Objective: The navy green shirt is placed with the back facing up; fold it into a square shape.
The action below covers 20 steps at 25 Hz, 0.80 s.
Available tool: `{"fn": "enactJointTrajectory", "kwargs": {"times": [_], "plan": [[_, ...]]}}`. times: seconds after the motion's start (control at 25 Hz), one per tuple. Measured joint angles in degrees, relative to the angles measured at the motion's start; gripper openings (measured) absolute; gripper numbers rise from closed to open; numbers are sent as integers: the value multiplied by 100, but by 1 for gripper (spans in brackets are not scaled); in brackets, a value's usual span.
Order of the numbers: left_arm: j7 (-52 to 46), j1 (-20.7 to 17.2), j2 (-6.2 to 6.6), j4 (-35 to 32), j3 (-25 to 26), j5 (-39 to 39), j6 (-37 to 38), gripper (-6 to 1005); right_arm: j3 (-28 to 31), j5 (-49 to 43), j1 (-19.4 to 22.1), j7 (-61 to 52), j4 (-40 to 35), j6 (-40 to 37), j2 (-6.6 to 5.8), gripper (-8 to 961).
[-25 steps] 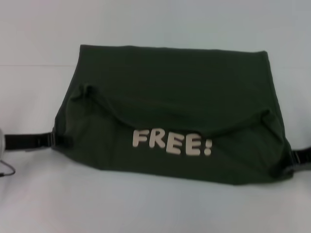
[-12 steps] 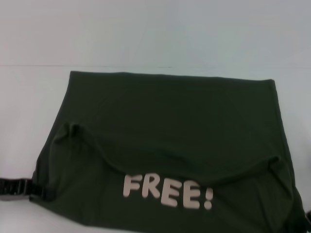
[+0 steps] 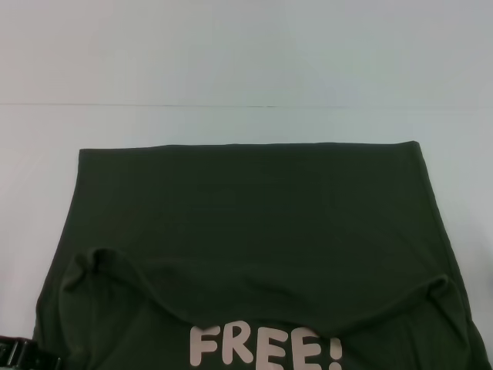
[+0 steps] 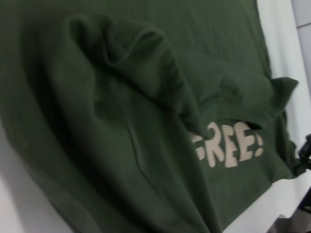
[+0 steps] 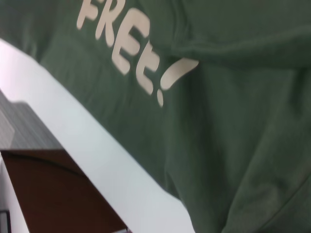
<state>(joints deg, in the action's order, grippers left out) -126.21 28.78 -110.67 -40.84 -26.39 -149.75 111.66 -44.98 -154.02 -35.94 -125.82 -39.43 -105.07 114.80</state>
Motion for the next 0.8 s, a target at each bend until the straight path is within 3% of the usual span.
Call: {"fn": "enactJointTrajectory", "kwargs": {"times": [0.16, 0.36, 0.64, 0.8], "plan": [[72, 41, 30, 178, 229, 25, 26, 41, 422, 20, -11, -75, 3, 16, -32, 38], [89, 259, 121, 398, 790, 119, -49, 41, 1376, 34, -90, -178, 38, 33, -115, 37], [13, 456, 277, 652, 1469, 513, -679, 41, 2210, 745, -49, -421, 699, 570, -513, 37], [-45, 477, 282, 840, 1750, 969, -1299, 42, 2376, 1350, 48, -486, 822, 943, -571, 38]]}}
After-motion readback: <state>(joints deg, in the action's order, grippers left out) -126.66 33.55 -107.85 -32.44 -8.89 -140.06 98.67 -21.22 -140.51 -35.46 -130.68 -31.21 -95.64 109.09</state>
